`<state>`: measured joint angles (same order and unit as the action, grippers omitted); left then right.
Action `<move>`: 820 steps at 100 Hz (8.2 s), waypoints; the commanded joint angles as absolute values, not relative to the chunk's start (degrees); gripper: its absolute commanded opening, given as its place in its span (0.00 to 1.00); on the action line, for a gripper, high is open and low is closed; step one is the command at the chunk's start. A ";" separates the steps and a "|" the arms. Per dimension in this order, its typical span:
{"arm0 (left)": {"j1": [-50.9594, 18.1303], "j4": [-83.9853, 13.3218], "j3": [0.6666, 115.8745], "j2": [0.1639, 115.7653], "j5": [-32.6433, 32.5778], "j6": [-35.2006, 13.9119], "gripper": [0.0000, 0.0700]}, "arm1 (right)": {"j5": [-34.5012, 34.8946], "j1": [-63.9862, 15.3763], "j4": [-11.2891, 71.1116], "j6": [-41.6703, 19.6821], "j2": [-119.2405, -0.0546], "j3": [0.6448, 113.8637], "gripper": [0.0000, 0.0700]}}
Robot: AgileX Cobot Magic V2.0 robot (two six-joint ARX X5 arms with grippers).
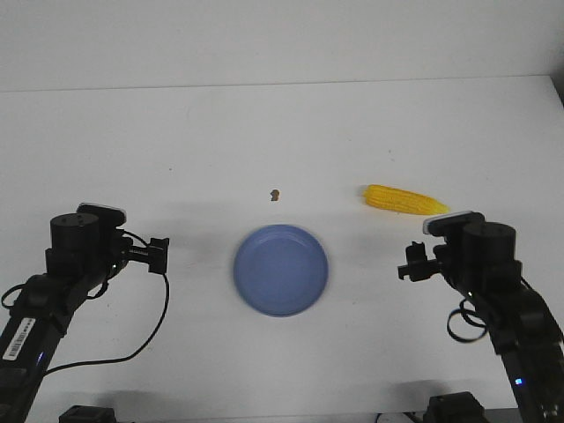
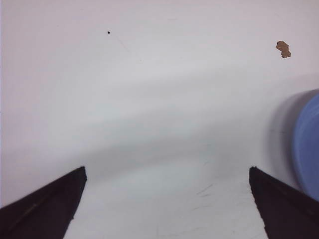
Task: Place corn on plate with both arms
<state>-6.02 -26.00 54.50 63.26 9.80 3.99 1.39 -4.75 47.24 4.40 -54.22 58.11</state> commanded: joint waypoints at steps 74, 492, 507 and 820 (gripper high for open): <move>-6.07 -25.65 54.96 63.66 9.87 2.31 0.97 | -6.72 -6.76 42.46 34.74 -91.15 72.97 0.71; -6.07 -25.63 54.96 63.66 9.85 2.37 0.95 | 11.97 -31.55 49.54 10.98 -93.69 81.43 0.92; -6.07 -25.19 54.96 63.66 9.85 2.37 0.95 | 11.97 -26.37 50.28 10.02 -89.47 81.38 0.92; -5.98 -17.87 37.50 28.29 5.98 -2.00 0.01 | 1.28 -2.17 29.58 -0.19 -16.49 34.87 0.02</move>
